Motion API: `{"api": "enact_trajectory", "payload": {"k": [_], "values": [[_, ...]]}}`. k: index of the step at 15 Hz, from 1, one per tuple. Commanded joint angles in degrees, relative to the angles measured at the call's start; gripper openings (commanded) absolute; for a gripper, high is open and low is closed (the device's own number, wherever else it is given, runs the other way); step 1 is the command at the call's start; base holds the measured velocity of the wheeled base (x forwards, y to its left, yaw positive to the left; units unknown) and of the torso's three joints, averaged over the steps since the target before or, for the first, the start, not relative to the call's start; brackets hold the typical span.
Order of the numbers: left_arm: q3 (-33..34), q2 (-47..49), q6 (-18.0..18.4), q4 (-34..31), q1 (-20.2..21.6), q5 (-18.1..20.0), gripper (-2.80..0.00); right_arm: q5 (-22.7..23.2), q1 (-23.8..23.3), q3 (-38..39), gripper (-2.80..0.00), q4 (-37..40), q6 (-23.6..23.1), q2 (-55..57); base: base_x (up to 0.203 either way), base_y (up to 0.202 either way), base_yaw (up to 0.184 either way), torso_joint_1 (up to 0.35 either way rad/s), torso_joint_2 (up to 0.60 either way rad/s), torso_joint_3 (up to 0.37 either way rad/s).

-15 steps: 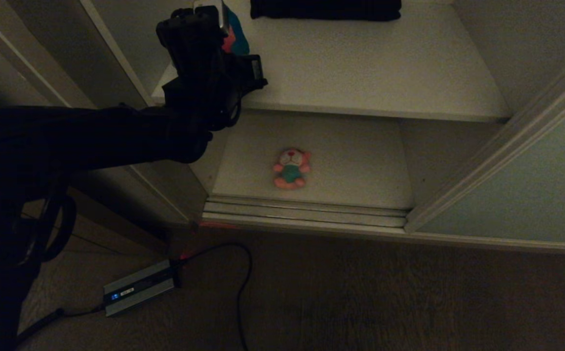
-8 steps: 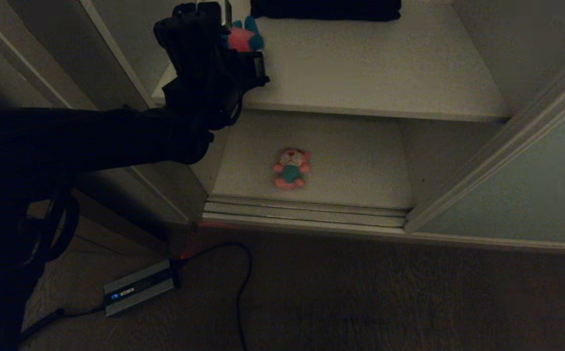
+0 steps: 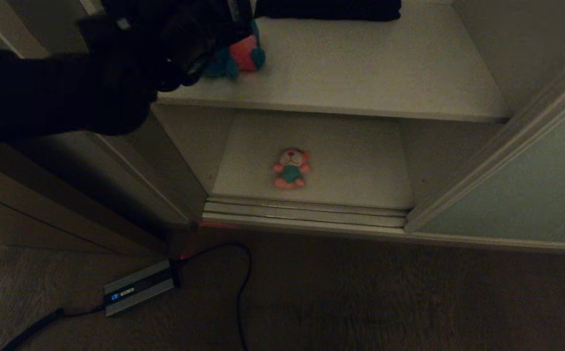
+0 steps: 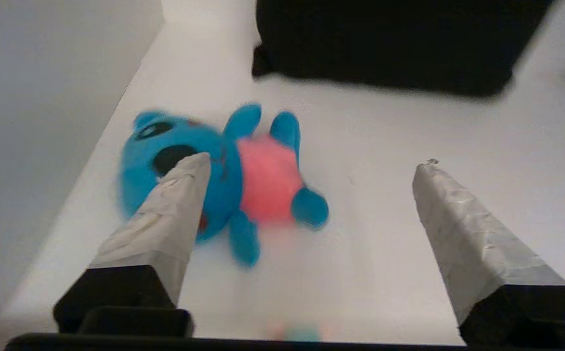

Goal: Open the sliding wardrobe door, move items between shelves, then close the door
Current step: Place the blue doll on the higher shelf, then place the pink doll on the higher shelf

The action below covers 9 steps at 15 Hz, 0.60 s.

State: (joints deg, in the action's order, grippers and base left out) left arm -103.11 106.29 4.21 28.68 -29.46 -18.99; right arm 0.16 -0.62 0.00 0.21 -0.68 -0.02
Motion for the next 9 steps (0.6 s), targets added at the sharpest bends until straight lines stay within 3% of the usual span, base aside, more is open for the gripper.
{"api": "enact_trajectory", "payload": {"k": [1,3,4,5,9], "values": [[5.97,-13.96,-0.06,-10.25,-1.51,-0.12,0.00,0.06,0.01,0.23,-2.80,-0.04,-0.02,0.02,0.000,0.000,0.000,0.000,0.00,0.000],[9.56,-21.20,-0.12,-21.00,-2.41,0.07,0.00,0.02,0.01,0.21,-2.80,-0.04,-0.02,0.02,0.000,0.000,0.000,0.000,0.00,0.000],[11.63,-24.43,-0.16,-26.05,-2.68,0.26,-2.51,0.06,0.01,0.19,-2.80,-0.04,-0.02,0.11,0.000,0.000,0.000,0.000,0.00,0.000],[13.78,-27.10,-0.23,-29.61,-2.95,0.42,-2.80,0.10,0.01,0.18,-2.80,0.05,-0.02,0.03,0.000,0.000,0.000,0.000,0.00,0.000],[23.33,-35.95,-1.69,-33.58,-3.23,1.55,-2.80,0.06,0.01,0.23,-2.80,-0.04,-0.02,0.02,0.000,0.000,0.000,0.000,0.00,0.000]]}}
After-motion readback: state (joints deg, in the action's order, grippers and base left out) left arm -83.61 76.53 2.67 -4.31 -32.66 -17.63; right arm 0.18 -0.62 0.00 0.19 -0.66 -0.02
